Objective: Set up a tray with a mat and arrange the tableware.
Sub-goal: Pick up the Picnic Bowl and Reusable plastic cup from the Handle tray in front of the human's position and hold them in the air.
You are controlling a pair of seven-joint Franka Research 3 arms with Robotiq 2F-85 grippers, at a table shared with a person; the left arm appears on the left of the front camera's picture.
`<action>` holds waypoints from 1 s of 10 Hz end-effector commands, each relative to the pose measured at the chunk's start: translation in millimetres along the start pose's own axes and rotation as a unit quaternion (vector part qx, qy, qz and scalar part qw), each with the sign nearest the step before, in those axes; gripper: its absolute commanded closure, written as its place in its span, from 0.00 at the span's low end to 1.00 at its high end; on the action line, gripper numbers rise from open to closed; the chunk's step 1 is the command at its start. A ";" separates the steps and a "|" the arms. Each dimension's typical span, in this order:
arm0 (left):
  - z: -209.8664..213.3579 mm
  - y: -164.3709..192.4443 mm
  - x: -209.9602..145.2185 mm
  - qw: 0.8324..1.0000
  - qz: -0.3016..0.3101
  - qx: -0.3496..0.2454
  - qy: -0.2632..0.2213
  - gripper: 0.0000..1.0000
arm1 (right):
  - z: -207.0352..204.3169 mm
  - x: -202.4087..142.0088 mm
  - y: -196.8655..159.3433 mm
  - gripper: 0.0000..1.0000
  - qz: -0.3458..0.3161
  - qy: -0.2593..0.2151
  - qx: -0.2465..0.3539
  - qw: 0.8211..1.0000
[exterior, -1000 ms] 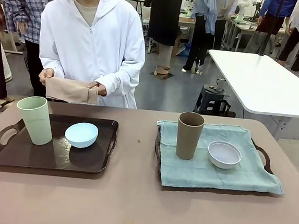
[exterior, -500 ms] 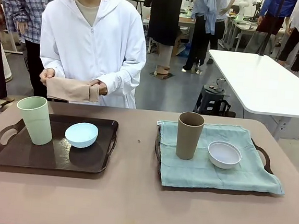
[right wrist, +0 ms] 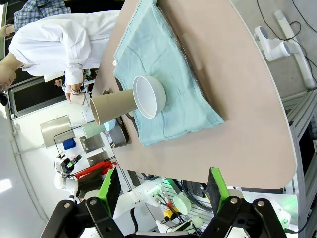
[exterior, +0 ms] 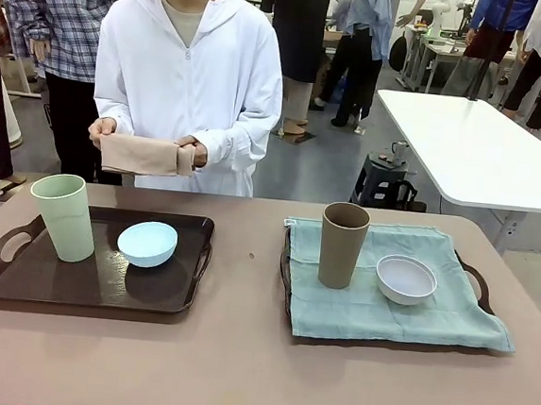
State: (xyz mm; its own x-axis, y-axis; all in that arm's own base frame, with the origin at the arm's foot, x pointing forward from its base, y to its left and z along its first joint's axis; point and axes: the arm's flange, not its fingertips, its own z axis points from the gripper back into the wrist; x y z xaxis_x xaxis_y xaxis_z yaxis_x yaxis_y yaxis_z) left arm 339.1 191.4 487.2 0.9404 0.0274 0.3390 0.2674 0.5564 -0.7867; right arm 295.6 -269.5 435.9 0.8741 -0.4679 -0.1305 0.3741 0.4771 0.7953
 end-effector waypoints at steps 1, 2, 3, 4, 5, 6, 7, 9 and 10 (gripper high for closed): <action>1.6 0.1 -0.6 1.000 -0.004 -0.007 -0.003 0.00 | 0.3 -0.1 -0.7 0.08 0.001 0.001 0.002 1.000; 1.6 0.1 -0.6 1.000 -0.004 -0.007 -0.003 0.00 | 0.3 -0.1 -0.7 0.08 0.001 0.001 0.002 1.000; 0.0 0.0 0.0 1.000 0.000 0.000 0.000 0.00 | 0.0 0.0 0.0 0.08 0.000 0.000 0.000 1.000; -0.7 0.5 14.5 0.996 -0.066 0.050 -0.021 0.00 | -8.8 0.2 21.2 0.08 0.021 0.019 -0.030 0.999; -1.3 -14.1 27.1 0.985 -0.156 0.073 0.015 0.00 | -15.7 -0.9 54.9 0.08 0.049 0.024 -0.062 0.997; -4.8 -37.6 40.1 0.962 -0.225 0.146 0.044 0.00 | -28.5 2.5 98.2 0.08 0.066 0.019 -0.095 0.993; -11.3 -55.0 48.0 0.950 -0.247 0.180 0.057 0.00 | -43.6 8.0 131.8 0.08 0.070 0.024 -0.115 0.991; -33.3 -77.3 65.0 0.919 -0.313 0.225 0.087 0.00 | -87.9 14.5 190.7 0.08 0.083 0.050 -0.157 0.983; -42.1 -90.8 72.0 0.897 -0.351 0.249 0.100 0.00 | -119.2 8.0 226.9 0.08 0.095 0.059 -0.182 0.977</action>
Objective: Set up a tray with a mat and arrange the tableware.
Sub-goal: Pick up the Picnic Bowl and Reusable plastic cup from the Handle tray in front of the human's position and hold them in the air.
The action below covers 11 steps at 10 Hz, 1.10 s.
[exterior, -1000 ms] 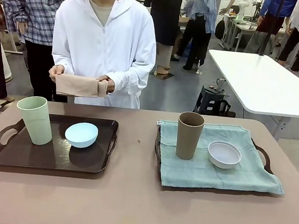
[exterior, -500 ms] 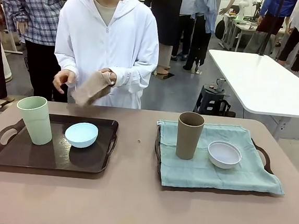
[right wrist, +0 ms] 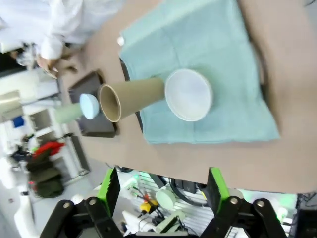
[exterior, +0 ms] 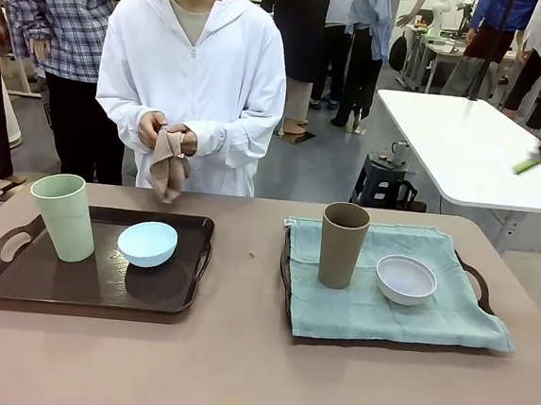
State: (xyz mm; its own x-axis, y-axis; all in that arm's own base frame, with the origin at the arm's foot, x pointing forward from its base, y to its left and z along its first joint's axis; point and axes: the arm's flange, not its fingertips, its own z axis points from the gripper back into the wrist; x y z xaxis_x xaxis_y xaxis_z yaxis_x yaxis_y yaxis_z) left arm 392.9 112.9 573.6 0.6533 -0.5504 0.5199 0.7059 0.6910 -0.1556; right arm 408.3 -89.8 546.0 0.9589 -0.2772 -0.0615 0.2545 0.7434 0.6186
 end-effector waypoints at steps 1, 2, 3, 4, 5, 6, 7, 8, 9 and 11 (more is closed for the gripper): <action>-15.7 -11.3 7.8 0.996 -0.060 0.064 0.001 0.00 | -29.4 14.2 53.0 0.08 0.005 0.013 -0.072 0.997; -21.1 -24.7 19.8 0.992 -0.091 0.085 -0.006 0.00 | -49.5 13.5 94.3 0.08 0.004 0.014 -0.097 0.995; -26.0 -34.9 29.3 0.987 -0.131 0.094 -0.004 0.00 | -71.3 10.1 132.1 0.08 0.009 0.008 -0.120 0.993; -29.4 -41.1 40.4 0.983 -0.160 0.088 -0.002 0.00 | -94.9 5.2 168.0 0.08 0.023 -0.001 -0.129 0.991; -32.0 -47.2 45.1 0.981 -0.177 0.084 -0.006 0.00 | -114.0 -1.0 189.7 0.08 0.035 0.004 -0.134 0.990; -30.0 -46.9 49.2 0.981 -0.181 0.074 -0.005 0.00 | -127.9 -3.4 203.8 0.08 0.046 0.010 -0.135 0.990; -27.0 -44.1 51.4 0.986 -0.160 0.036 0.014 0.00 | -131.8 -4.8 205.9 0.08 0.062 0.029 -0.132 0.989; -30.3 -51.0 56.7 0.983 -0.166 0.075 -0.003 0.00 | -125.7 -16.4 203.9 0.08 0.048 0.012 -0.121 0.991; -30.3 -51.0 56.7 0.983 -0.166 0.075 -0.003 0.00 | -125.7 -16.4 203.9 0.08 0.048 0.012 -0.121 0.991; -30.3 -51.0 56.7 0.983 -0.166 0.075 -0.003 0.00 | -125.7 -16.4 203.9 0.08 0.048 0.012 -0.121 0.991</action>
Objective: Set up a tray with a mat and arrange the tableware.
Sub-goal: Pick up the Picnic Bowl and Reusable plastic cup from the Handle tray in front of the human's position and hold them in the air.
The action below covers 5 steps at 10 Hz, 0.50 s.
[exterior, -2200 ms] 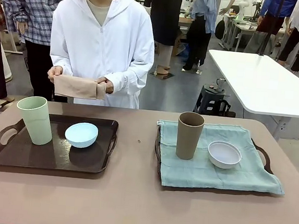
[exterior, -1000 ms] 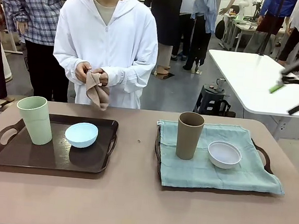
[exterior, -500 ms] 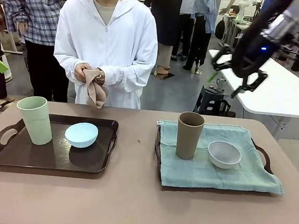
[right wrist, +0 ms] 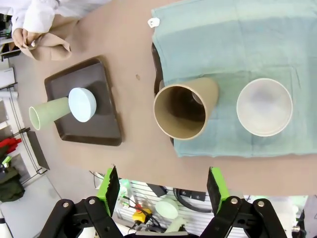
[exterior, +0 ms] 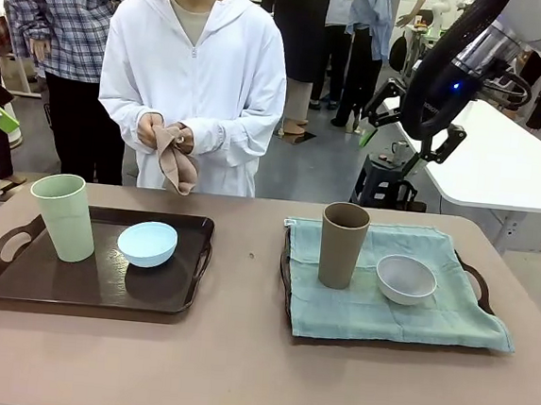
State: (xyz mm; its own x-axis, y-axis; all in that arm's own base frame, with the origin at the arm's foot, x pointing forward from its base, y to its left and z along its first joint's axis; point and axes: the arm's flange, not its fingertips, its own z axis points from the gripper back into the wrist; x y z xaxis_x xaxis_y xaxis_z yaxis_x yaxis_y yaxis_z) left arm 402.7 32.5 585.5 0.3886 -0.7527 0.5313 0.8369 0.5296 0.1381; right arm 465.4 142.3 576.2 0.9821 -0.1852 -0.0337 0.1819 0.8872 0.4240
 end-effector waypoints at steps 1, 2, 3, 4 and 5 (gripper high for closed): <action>0.1 -0.4 0.1 1.000 0.000 0.007 0.003 0.00 | -1.4 -5.1 -1.1 0.08 0.000 -0.001 -0.004 1.000; 0.0 0.0 0.0 1.000 0.000 0.000 0.000 0.00 | 0.0 0.0 0.0 0.08 0.000 0.000 0.000 1.000; 0.6 13.6 -4.7 0.996 -0.047 -0.056 -0.044 0.00 | -10.2 2.7 11.1 0.08 -0.010 0.010 -0.034 0.999; -4.9 39.4 -9.7 0.993 -0.049 -0.092 -0.059 0.00 | -22.2 11.1 31.9 0.08 -0.016 0.017 -0.060 0.998; -10.1 64.9 -17.3 0.991 -0.038 -0.116 -0.054 0.00 | -37.1 19.8 58.6 0.08 -0.010 0.034 -0.082 0.996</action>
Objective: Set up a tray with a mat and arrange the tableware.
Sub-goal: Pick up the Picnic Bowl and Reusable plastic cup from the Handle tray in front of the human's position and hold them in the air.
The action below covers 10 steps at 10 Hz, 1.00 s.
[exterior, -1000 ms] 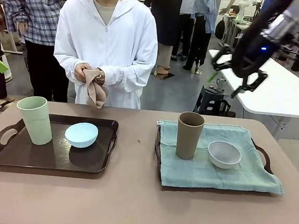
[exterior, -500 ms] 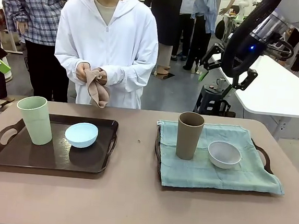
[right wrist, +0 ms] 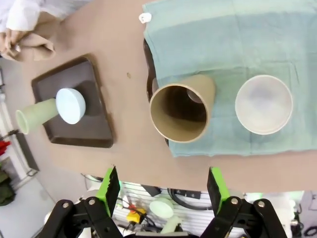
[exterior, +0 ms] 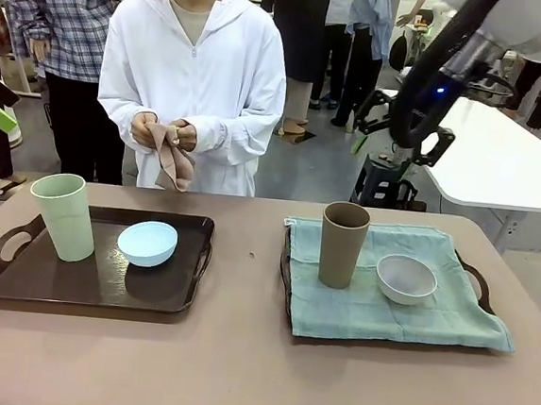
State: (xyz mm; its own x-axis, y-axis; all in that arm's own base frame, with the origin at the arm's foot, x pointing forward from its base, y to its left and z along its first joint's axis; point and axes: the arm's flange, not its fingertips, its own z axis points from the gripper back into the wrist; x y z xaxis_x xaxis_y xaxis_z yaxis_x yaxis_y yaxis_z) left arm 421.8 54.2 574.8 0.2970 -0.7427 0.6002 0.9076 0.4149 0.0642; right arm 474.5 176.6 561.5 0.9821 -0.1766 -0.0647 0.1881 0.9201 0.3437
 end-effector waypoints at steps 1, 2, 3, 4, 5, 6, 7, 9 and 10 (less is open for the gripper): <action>4.0 64.7 -14.3 0.998 -0.001 -0.069 0.000 0.00 | -21.4 28.7 67.6 0.08 0.007 0.031 -0.061 0.998; 4.9 73.8 -20.3 0.997 -0.022 -0.078 -0.017 0.00 | -39.8 34.1 96.9 0.08 0.022 0.039 -0.072 0.996; 4.1 79.1 -23.9 0.995 -0.058 -0.080 -0.027 0.00 | -59.1 39.6 122.0 0.08 0.029 0.042 -0.085 0.995; -3.3 86.2 -28.7 0.991 -0.105 -0.080 -0.036 0.00 | -79.5 44.2 141.7 0.08 0.039 0.030 -0.072 0.996; -8.4 90.8 -36.1 0.989 -0.114 -0.089 -0.042 0.00 | -109.9 46.8 163.1 0.08 0.043 0.025 -0.074 0.996; -16.1 96.4 -45.0 0.985 -0.134 -0.101 -0.048 0.00 | -127.8 44.4 172.7 0.08 0.044 0.026 -0.080 0.995; -17.5 101.2 -53.9 0.977 -0.158 -0.123 -0.072 0.00 | -144.2 44.9 186.6 0.08 0.048 0.034 -0.088 0.994; -18.1 103.1 -68.1 0.974 -0.144 -0.157 -0.077 0.00 | -137.6 39.3 181.4 0.08 0.071 0.047 -0.097 0.992; -7.6 94.9 -60.8 0.991 -0.081 -0.098 -0.040 0.00 | -156.7 34.5 183.6 0.08 0.064 0.048 -0.076 0.994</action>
State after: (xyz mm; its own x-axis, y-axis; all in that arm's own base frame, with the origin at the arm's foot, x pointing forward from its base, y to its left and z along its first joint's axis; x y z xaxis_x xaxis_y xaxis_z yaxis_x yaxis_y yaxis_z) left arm 493.1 136.8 519.8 0.0242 -0.7255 0.6878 0.9980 0.0574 0.0254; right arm 544.3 395.8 476.9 0.9918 -0.0218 -0.1258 0.0469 0.9786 0.2005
